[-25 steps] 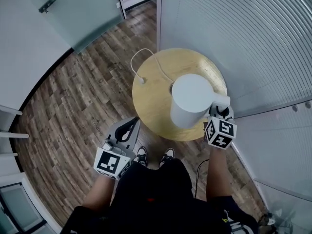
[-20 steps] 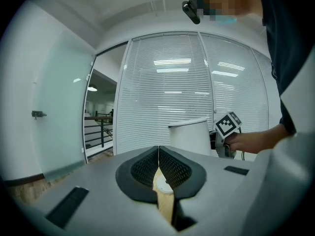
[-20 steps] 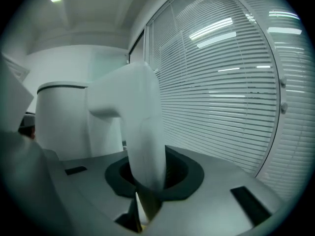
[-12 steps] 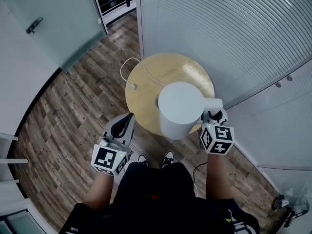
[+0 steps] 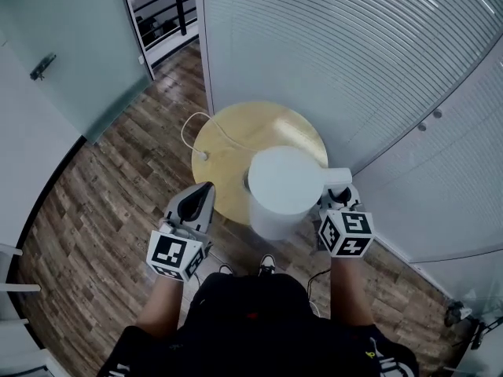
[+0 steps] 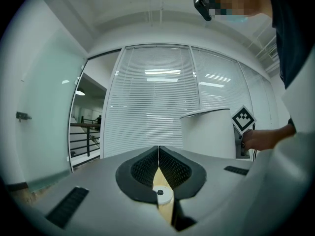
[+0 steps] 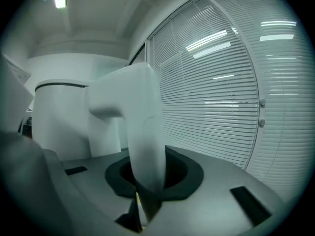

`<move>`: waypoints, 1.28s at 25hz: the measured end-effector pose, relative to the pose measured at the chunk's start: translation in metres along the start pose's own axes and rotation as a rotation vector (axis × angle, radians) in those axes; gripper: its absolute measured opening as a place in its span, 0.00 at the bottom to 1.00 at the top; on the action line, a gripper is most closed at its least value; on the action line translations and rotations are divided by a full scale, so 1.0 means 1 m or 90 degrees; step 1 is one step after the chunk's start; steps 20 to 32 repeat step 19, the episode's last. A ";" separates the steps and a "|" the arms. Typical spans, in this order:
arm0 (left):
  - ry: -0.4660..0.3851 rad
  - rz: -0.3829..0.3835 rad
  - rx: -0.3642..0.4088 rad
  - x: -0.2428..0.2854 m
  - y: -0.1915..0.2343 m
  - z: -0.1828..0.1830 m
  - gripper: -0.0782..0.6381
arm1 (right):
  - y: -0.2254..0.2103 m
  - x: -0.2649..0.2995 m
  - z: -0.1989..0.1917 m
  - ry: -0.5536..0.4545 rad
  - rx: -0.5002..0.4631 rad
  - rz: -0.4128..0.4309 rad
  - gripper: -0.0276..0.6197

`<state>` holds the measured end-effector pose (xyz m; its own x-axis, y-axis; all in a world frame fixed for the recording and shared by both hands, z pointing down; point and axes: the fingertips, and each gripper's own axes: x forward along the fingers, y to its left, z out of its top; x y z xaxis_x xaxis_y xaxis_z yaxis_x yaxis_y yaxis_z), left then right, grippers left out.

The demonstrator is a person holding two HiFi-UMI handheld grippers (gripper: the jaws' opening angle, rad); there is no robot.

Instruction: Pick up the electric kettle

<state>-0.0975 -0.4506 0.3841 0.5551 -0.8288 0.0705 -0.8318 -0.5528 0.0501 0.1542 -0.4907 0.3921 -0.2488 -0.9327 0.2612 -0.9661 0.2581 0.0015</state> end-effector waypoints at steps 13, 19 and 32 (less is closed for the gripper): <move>-0.005 0.001 0.007 -0.004 -0.003 0.013 0.14 | 0.010 -0.028 0.011 -0.019 0.006 0.024 0.15; -0.010 -0.003 0.014 -0.008 -0.015 0.018 0.14 | 0.010 -0.035 0.010 -0.021 0.007 0.031 0.15; -0.010 -0.003 0.014 -0.008 -0.015 0.018 0.14 | 0.010 -0.035 0.010 -0.021 0.007 0.031 0.15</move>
